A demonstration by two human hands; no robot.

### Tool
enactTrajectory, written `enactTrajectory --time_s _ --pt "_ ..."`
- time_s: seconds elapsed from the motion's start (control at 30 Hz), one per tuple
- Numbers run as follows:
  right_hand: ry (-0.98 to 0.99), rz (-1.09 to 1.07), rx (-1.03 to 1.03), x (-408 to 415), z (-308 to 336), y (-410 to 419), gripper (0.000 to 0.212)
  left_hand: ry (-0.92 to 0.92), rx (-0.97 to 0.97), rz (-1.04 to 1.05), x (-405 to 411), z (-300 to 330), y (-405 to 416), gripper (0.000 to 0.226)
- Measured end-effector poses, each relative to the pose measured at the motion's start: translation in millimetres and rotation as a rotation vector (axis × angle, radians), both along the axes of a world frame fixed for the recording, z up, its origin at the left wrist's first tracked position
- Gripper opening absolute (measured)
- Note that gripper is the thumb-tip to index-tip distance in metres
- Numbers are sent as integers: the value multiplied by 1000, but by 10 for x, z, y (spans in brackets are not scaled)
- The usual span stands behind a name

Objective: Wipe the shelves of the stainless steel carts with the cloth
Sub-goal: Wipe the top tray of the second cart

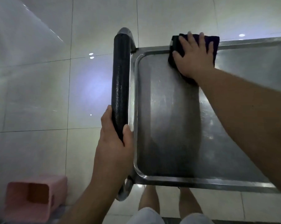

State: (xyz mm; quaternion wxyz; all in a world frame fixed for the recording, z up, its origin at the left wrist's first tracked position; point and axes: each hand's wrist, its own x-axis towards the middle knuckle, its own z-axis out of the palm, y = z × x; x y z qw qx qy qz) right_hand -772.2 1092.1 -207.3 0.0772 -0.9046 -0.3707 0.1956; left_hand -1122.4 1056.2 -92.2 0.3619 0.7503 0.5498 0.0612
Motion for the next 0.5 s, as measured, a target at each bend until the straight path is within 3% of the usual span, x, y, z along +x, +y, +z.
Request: enactTrajectory --time_s 0.17,0.3,0.37,0.5 --pt "-1 -303 -72 743 36 -1036 76 25 1 5 12 54 -45 58" --pt "15 -370 -84 806 45 -1189 78 35 18 -6 37 74 -49 59" --pt "5 -309 -53 547 47 -971 78 39 39 -8 48 89 -54 59" --pt "-10 115 5 -499 66 -377 73 43 71 -17 50 67 -51 57"
